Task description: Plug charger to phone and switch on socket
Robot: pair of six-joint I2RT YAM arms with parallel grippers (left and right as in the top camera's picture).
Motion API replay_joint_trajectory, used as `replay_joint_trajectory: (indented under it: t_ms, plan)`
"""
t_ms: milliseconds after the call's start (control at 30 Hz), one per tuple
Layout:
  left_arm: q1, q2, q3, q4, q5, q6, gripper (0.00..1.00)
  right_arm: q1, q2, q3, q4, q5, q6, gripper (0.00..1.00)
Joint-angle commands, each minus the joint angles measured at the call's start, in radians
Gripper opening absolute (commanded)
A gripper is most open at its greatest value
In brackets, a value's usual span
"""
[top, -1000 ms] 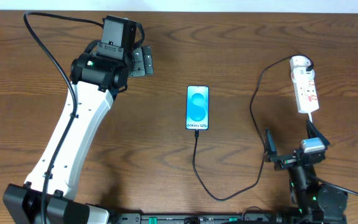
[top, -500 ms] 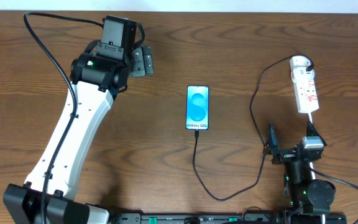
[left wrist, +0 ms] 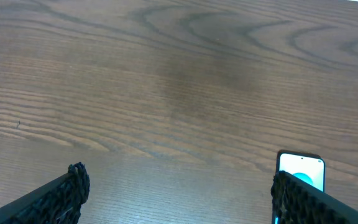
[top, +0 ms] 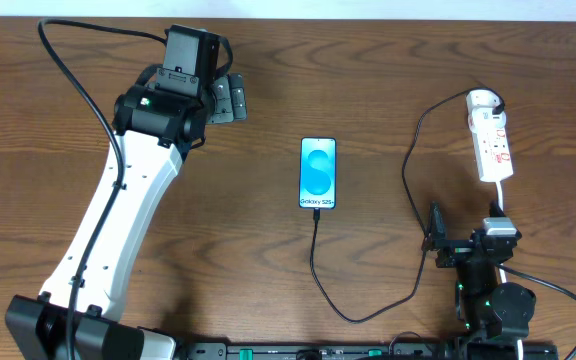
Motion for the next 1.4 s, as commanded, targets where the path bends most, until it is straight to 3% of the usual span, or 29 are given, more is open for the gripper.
replay_joint_trajectory:
  t_ms: [0,1367]
  plan:
    - [0.003,0.003,0.004,0.0,-0.013,0.002,0.95,0.007,-0.006,-0.002,-0.01,0.011,0.009,0.99]
    - [0.003,0.003,0.003,-0.026,-0.013,0.002,0.95,0.007,-0.006,-0.001,-0.006,0.012,0.01,0.99]
